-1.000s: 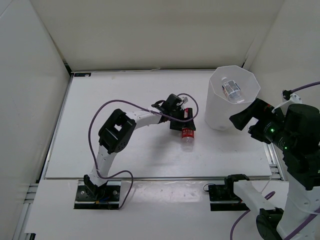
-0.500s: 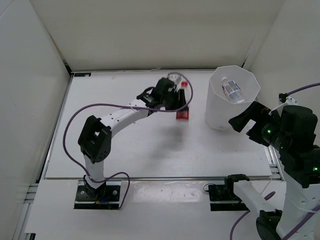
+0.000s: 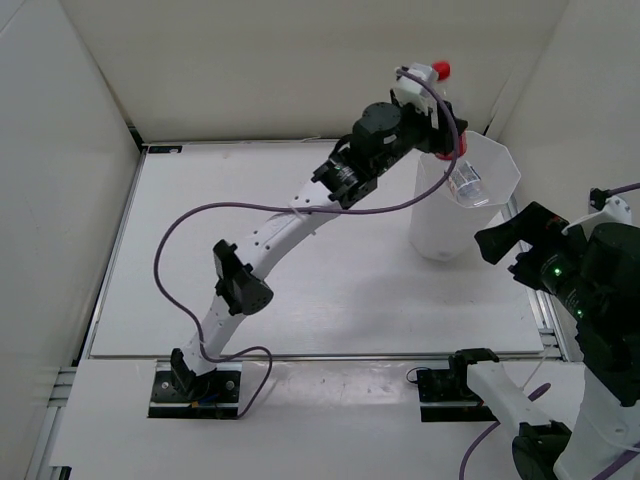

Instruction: Put the plastic bottles in the bin

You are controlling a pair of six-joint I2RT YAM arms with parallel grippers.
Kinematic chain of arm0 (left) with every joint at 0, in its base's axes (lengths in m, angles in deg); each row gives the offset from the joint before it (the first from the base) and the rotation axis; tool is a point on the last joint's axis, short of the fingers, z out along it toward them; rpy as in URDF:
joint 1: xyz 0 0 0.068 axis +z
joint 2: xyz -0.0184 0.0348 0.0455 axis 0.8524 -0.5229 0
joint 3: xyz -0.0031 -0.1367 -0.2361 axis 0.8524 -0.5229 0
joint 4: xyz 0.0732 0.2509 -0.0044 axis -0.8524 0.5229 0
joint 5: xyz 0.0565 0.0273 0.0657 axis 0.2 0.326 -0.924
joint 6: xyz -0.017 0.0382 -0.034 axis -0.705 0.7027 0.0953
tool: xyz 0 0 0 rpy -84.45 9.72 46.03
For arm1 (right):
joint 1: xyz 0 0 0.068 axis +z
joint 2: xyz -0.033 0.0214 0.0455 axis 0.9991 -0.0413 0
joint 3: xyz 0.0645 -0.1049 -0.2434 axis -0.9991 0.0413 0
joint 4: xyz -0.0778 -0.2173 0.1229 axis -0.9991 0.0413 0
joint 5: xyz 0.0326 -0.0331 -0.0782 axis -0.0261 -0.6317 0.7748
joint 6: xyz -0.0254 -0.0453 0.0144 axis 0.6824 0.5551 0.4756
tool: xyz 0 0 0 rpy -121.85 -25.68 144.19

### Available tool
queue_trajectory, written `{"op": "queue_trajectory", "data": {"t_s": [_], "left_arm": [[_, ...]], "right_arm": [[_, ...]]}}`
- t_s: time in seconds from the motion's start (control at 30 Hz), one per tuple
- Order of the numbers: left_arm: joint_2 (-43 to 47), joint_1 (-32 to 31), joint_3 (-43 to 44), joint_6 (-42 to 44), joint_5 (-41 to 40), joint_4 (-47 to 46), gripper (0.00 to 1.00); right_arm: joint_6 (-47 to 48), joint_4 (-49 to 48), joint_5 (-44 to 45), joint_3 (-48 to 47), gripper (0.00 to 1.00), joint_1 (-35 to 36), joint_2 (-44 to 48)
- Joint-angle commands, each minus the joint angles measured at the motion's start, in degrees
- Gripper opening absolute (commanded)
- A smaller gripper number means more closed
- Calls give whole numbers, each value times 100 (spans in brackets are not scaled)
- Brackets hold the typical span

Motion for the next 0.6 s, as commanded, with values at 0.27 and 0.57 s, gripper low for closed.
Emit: {"op": "queue_trajectory", "data": {"t_s": [0.27, 0.57], "left_arm": [[-423, -387, -949, 114, -250, -273, 100], [1236, -449, -1608, 536, -1779, -221, 100]], "right_arm": [[265, 526, 291, -617, 99, -22, -21], [152, 526, 500, -128, 99, -22, -355]]}}
